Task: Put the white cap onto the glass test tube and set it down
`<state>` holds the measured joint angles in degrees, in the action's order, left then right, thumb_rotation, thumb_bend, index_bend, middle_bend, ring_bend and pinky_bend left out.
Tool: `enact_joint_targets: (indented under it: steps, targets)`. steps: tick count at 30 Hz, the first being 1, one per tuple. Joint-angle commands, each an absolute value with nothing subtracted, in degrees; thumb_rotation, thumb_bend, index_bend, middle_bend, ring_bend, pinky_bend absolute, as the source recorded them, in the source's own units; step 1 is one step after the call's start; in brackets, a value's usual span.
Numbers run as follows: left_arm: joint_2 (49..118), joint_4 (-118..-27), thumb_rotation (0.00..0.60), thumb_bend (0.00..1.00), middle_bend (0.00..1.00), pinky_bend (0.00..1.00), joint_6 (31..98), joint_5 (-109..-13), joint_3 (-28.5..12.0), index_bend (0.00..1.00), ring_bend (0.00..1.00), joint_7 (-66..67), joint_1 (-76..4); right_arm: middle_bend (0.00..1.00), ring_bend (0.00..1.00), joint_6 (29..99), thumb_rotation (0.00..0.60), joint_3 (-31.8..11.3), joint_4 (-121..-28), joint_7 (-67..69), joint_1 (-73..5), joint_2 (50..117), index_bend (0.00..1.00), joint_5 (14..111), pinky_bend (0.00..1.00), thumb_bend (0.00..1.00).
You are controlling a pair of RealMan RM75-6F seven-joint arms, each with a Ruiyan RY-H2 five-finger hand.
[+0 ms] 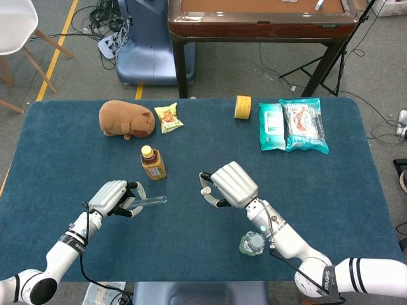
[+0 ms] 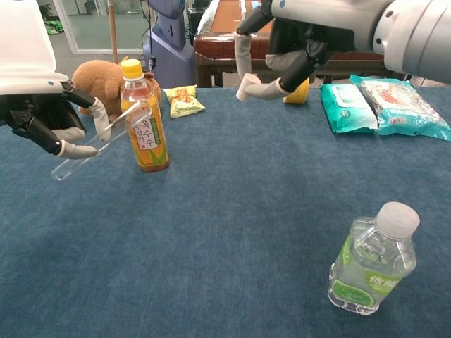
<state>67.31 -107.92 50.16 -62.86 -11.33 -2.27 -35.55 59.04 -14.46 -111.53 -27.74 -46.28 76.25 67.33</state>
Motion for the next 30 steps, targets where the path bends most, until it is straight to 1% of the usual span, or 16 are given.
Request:
enact_joint_targets:
  steps: [1,8,17,30]
  targets:
    - [67.7,-108.4,0.6,0.33,0.93,0.98,49.6,-61.9,-11.6,0.64,0.93,-2.5,-36.3,0.99,1.0,59.6,0.6,-15.0,-112.0,-28.5,-47.1,77.2,0.63,67.1,1.0,0.36]
    - [68.2,-109.0,0.6,0.33,0.93,0.98,47.9,-59.7,-12.1,0.64,0.93,-3.2,-38.0,0.99,1.0,60.1,0.6,-15.3,-112.7,-29.1,-48.4,79.0,0.63,67.0,1.0,0.36]
    - [69.4,-109.3,0.6,0.33,0.93,0.98,47.0,-56.4,-12.4,0.64,0.93,-2.4,-40.2,0.99,1.0,60.7,0.6,-14.6,-111.7,-29.4,-49.4,80.9,0.64,67.5,1.0,0.36]
    - [71.7,-109.1,0.6,0.33,0.93,0.98,47.5,-53.2,-12.5,0.64,0.93,-0.6,-42.7,0.99,1.0,61.4,0.6,-13.8,-110.4,-29.2,-49.6,82.2,0.64,68.0,1.0,0.36]
